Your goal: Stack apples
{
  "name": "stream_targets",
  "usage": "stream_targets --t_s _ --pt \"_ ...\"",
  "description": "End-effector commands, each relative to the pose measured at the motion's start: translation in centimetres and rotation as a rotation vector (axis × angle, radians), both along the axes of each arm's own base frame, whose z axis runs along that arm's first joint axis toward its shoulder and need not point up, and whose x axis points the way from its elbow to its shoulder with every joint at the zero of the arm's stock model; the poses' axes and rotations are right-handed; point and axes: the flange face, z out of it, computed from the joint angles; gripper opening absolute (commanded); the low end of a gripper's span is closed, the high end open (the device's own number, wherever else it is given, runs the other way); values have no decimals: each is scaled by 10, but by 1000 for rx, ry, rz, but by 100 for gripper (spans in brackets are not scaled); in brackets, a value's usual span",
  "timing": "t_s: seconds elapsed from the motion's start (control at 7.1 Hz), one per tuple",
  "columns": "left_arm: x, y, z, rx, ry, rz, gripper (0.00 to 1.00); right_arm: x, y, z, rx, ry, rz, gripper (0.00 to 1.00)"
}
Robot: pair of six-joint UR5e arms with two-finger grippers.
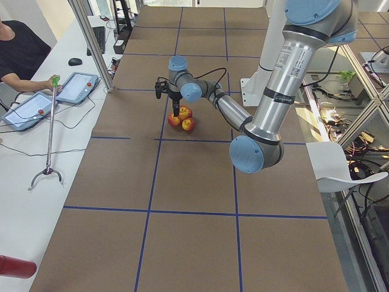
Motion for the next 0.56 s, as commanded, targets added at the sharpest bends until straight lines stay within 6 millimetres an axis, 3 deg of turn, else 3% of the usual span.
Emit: stream_targets --t_s 0.0,0.14,0.42 --pt "-116 -11 27 139 -101 19 100 0 0 0 1 0 0 100" --pt "-174 -4 71 196 -133 105 100 0 0 0 0 0 0 100" --pt "-290 5 186 246 -198 240 100 0 0 0 0 0 0 100"
